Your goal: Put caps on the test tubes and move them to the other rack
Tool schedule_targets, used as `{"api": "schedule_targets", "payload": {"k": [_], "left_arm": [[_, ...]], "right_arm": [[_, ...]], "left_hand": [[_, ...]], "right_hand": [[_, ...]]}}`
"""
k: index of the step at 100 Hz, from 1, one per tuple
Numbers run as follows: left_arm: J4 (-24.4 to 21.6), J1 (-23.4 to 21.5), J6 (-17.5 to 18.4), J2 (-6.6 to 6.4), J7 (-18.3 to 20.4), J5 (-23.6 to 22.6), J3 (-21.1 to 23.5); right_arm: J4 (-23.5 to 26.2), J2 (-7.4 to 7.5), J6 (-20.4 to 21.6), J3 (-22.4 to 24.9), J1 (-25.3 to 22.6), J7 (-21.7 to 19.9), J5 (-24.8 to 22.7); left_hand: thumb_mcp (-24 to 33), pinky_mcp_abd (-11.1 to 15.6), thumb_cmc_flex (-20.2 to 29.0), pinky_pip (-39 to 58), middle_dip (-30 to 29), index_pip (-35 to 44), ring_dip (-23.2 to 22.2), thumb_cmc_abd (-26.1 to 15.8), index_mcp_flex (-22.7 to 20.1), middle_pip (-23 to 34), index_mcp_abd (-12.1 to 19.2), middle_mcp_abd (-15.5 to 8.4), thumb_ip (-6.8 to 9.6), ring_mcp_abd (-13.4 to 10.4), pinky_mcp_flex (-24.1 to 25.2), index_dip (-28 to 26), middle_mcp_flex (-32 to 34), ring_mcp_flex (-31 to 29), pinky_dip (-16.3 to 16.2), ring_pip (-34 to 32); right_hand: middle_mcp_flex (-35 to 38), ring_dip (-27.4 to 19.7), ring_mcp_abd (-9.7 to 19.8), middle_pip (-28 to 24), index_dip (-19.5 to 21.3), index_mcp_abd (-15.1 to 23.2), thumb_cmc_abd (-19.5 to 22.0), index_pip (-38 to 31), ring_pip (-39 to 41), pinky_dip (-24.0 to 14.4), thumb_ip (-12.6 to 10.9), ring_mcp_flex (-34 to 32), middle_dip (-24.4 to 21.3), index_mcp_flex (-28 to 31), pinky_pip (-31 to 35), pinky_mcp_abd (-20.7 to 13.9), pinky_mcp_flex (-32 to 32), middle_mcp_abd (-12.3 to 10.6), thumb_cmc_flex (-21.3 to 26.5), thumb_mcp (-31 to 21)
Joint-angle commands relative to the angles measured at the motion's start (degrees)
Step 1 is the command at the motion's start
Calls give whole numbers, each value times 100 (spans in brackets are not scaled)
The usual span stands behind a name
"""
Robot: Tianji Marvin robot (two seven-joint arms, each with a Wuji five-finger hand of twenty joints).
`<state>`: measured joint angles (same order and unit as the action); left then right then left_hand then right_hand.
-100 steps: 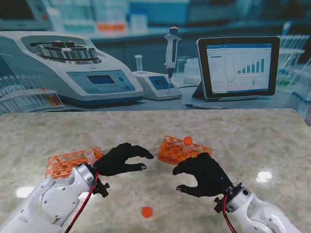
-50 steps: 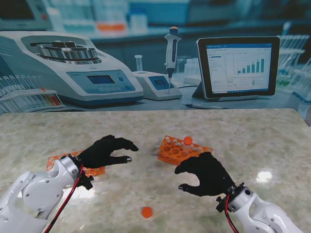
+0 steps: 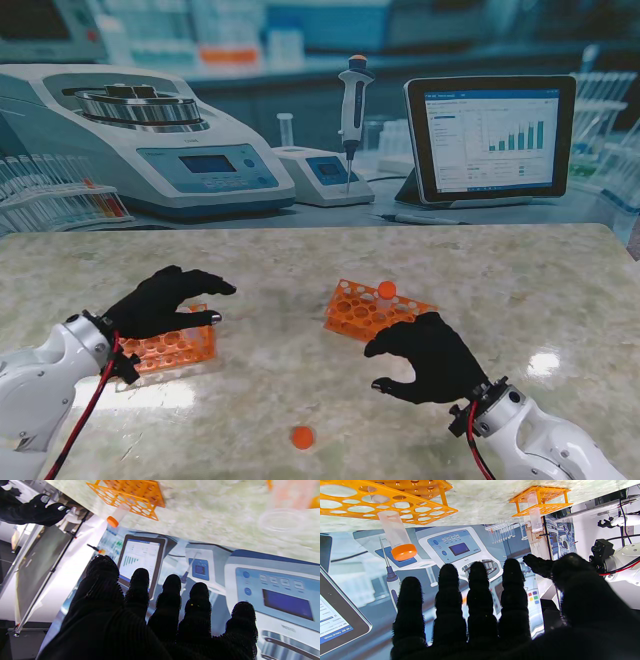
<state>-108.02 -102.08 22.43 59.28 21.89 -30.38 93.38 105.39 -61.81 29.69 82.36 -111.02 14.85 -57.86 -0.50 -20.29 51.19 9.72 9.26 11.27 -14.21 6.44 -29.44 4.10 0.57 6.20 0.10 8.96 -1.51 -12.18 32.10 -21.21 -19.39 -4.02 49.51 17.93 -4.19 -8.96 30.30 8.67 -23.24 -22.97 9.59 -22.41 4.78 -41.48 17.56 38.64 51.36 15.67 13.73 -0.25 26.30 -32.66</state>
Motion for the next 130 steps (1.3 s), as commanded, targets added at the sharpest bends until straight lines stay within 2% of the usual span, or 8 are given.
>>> {"api": "schedule_targets", "payload": {"k": [1,26,69,130], "left_arm": [[0,-117,0,-63,11,-68,139],[163,-367,69,-29,-166,-308,600],[737,-470,34,53,-715,-789,794],[1566,-285,-93,85,-1106,-988,531]], "right_arm": [[17,-11,-7,-13,-34,-30,-5],[-3,-4,-37,-51,9,-81,2],[-26,6,-51,-82,54,-139,6],[-41,17,-50,-106,92,-216,13]], "left_hand": [[-22,162,-163,-323,-154,-174,75,-211,138,-81,-87,-130,-43,-181,114,106,-181,160,109,93],[-18,178,-157,-361,-167,-185,86,-195,174,-96,-120,-124,-44,-186,140,166,-238,209,100,109],[-37,218,-214,-473,-267,-338,125,-119,424,-216,-302,-51,-56,-215,242,303,-705,482,102,178],[-33,270,-319,-617,-348,-348,192,175,422,-265,-330,-37,-95,-259,379,353,-934,800,119,249]], "right_hand": [[76,-35,94,18,-36,-55,196,62,-62,70,-197,38,-10,-129,-89,189,-104,-186,52,67],[81,-34,94,17,-36,-51,204,66,-63,68,-196,42,-4,-132,-92,197,-117,-185,49,75],[83,-29,85,17,-34,-48,195,63,-61,59,-197,44,1,-118,-93,208,-130,-184,51,85],[88,-25,71,16,-32,-43,189,62,-64,49,-194,59,6,-115,-104,215,-145,-198,39,83]]}}
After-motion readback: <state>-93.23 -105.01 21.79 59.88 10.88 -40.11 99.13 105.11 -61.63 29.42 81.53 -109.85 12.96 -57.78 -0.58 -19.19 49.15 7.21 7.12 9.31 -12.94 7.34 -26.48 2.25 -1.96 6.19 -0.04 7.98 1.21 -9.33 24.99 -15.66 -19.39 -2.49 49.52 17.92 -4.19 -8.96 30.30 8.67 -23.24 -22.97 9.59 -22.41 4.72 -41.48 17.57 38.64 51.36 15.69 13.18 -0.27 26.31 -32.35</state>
